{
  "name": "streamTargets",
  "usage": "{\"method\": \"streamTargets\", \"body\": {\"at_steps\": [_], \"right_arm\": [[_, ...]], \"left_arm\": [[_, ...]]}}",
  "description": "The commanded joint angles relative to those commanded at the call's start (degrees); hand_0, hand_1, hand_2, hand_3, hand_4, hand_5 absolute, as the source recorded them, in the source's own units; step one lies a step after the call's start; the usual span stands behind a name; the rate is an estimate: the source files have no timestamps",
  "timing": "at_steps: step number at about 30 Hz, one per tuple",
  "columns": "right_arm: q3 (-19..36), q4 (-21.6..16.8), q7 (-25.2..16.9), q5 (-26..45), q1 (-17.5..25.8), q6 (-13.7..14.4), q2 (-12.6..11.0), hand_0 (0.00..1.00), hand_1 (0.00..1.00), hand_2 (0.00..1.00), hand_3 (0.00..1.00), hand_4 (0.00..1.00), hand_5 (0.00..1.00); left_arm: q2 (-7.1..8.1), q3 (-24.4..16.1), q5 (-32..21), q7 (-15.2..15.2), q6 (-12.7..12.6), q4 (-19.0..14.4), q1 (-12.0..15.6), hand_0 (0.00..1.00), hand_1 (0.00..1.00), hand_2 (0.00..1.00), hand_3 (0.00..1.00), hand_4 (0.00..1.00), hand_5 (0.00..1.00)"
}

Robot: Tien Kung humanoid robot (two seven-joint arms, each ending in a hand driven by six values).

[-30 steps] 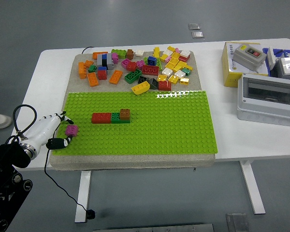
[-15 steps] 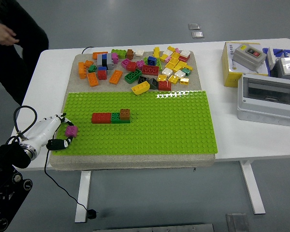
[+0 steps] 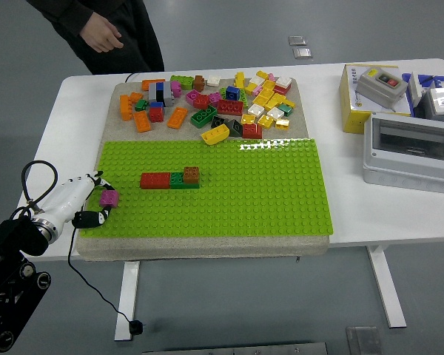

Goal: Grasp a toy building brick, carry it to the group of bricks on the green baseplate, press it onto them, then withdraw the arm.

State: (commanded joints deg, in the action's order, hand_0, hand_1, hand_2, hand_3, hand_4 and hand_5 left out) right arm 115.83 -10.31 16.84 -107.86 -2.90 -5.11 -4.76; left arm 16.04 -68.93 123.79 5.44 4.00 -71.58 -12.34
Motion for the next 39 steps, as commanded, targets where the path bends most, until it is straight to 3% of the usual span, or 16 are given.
{"method": "streamTargets", "body": {"at_steps": [7,13,17,23,29,39], "right_arm": [[0.19,0.00,0.04,-0.21,-0.02,-0.04,-0.09,0.696,0.613,0.596,0.693,0.351,0.899],[0.35,0.00,0.11,-0.54,-0.16,-0.08,-0.17,0.699,0.613,0.595,0.693,0.351,0.898],[0.21,0.00,0.17,-0.48,-0.37,-0.06,-0.23,0.697,0.613,0.597,0.693,0.351,0.896],[-0.14,0.00,0.16,0.01,-0.64,0.02,-0.38,0.696,0.613,0.594,0.693,0.349,0.893],[-0.37,0.00,0.14,0.27,-0.78,0.06,-0.46,0.697,0.613,0.591,0.693,0.351,0.890],[-0.39,0.00,0.14,0.27,-0.83,0.05,-0.42,0.697,0.613,0.586,0.691,0.353,0.887]], "left_arm": [[0.22,2.15,-2.30,2.02,2.58,-3.18,-2.90,0.998,0.963,0.985,0.545,0.428,0.102],[-3.00,2.94,-3.02,5.28,5.51,-4.46,-7.56,0.998,0.963,0.987,0.545,0.439,0.104],[-6.30,3.59,-2.81,7.36,7.28,-2.29,-10.74,0.998,0.963,0.983,0.546,0.455,0.110],[-9.50,4.89,-2.04,9.34,8.56,2.25,-13.73,0.998,0.962,0.983,0.546,0.461,0.118],[-10.98,5.62,-1.77,9.89,8.70,5.65,-15.35,0.998,0.962,0.986,0.549,0.466,0.123],[-12.28,6.43,-2.26,9.73,8.37,8.50,-16.52,0.998,0.963,0.985,0.550,0.476,0.135]]}}
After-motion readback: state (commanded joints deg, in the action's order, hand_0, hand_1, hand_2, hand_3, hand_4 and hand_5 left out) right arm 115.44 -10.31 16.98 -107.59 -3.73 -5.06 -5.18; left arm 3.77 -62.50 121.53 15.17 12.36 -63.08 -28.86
